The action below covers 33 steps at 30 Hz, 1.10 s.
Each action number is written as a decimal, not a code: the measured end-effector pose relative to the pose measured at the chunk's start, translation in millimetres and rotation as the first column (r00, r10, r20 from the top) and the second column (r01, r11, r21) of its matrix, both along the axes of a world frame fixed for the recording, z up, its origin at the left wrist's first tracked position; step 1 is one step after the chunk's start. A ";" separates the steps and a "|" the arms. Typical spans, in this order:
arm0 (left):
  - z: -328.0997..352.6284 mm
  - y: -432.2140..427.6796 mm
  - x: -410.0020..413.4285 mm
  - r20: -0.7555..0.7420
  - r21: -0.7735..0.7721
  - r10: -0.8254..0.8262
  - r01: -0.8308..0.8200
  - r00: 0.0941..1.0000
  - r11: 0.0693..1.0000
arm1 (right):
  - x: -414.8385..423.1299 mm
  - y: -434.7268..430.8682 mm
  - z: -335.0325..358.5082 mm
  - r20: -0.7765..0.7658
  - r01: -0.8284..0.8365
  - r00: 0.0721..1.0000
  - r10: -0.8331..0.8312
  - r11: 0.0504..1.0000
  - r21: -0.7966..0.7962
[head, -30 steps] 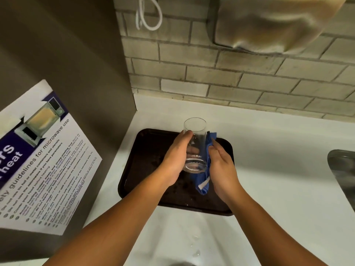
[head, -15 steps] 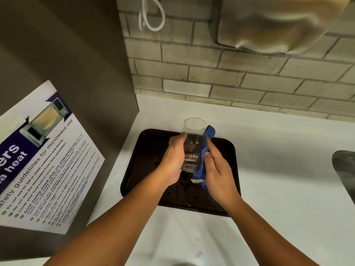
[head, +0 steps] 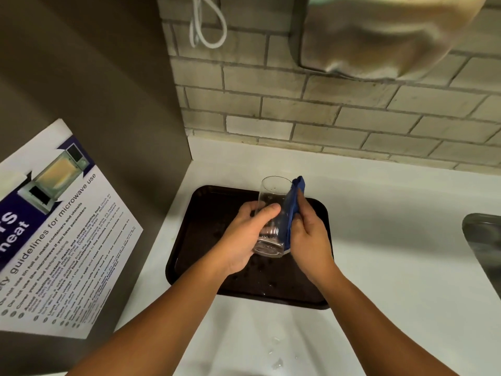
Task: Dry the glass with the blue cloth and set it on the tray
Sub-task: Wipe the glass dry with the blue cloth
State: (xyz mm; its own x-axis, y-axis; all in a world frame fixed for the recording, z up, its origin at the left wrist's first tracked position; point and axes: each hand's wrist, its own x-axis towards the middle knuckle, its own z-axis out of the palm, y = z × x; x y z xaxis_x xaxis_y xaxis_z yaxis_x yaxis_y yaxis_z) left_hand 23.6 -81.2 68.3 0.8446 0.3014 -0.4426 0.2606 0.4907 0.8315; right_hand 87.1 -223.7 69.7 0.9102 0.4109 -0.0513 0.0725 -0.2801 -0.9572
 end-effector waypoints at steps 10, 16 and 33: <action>7.6 -1.8 -2.2 0.012 0.002 0.032 -0.032 0.999 0.999 | -2.2 2.9 7.6 0.072 0.050 0.996 -0.049 0.999 -0.007; 9.4 -0.6 0.7 0.007 0.006 0.050 -0.050 0.999 0.999 | -1.1 -2.5 3.9 0.218 0.071 0.974 -0.064 0.997 -0.023; 5.8 -5.2 3.5 -0.042 0.067 0.077 -0.074 0.996 0.995 | 4.2 8.4 2.5 -0.076 0.085 0.994 -0.074 0.984 0.157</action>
State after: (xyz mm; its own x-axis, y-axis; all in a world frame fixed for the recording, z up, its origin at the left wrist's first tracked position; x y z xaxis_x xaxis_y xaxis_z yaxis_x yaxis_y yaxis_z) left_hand 27.0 -86.4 74.1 0.7984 0.3928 -0.4563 0.2623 0.4553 0.8508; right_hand 91.3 -215.3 72.1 0.9369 0.3451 -0.0554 -0.0125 -0.1253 -0.9920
